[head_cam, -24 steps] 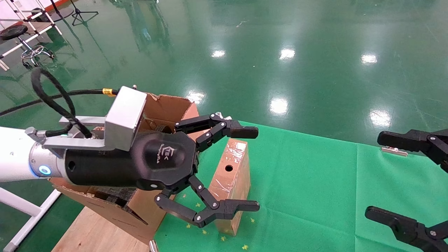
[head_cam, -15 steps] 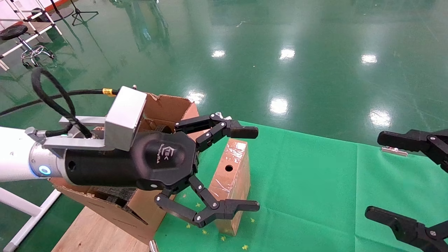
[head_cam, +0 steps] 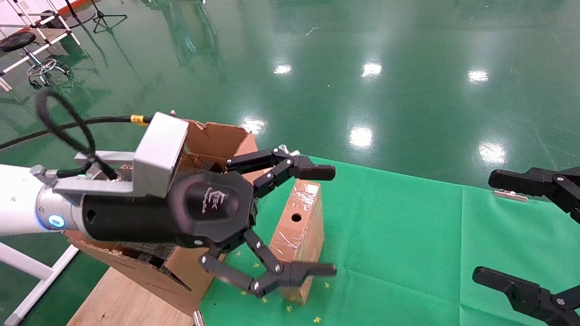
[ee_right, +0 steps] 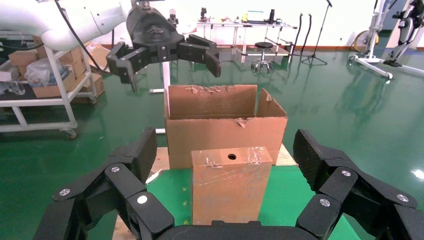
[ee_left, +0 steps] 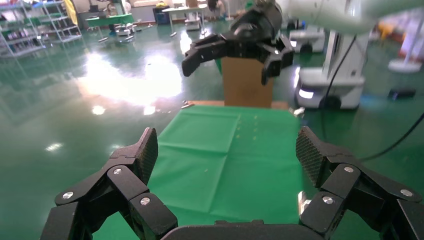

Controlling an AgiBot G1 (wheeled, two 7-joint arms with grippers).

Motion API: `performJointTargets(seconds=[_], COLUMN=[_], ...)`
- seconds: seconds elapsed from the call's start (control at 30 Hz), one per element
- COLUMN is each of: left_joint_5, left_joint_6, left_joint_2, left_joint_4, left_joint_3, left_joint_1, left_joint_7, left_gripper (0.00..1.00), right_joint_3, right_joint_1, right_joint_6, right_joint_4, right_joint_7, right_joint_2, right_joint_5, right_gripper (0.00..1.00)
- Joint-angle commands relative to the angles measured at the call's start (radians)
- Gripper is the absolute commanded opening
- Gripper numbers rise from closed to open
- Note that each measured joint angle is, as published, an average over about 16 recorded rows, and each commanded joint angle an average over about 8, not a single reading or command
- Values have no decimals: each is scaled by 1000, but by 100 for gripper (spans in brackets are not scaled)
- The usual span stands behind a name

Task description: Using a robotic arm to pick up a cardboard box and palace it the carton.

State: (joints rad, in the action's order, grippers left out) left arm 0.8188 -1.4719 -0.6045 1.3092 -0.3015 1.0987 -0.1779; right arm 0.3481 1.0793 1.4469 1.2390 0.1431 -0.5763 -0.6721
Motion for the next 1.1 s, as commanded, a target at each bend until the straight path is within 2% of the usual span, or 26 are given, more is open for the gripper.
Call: performJointTargets(seconds=[0.03, 0.2, 0.47, 0.63, 0.73, 0.87, 1.1], left_joint_5=[33, 124, 176, 332, 466, 625, 879], left_joint_6=[8, 39, 47, 73, 102, 102, -23], left_joint_2=[4, 1, 1, -10, -31, -66, -161], left_joint_4=[11, 35, 34, 39, 42, 37, 31], left_joint_3=[-7, -40, -60, -106, -150, -215, -344], left_joint_1=[8, 51, 81, 154, 229, 334, 515], left_joint_7=[7, -4, -6, -44, -145, -364, -786], left_gripper=[100, 100, 100, 100, 100, 100, 100], right_joint_3=[0, 0, 0, 0, 0, 0, 0], right_joint_1=[0, 0, 0, 0, 0, 0, 0], right_joint_6=[0, 0, 0, 0, 0, 0, 0], right_joint_4=[0, 0, 0, 0, 0, 0, 0], right_joint_7=[0, 0, 0, 0, 0, 0, 0], right_joint_2=[0, 0, 0, 0, 0, 0, 0], right_joint_5=[0, 0, 0, 0, 0, 0, 0], right_gripper=[0, 0, 0, 0, 0, 0, 0])
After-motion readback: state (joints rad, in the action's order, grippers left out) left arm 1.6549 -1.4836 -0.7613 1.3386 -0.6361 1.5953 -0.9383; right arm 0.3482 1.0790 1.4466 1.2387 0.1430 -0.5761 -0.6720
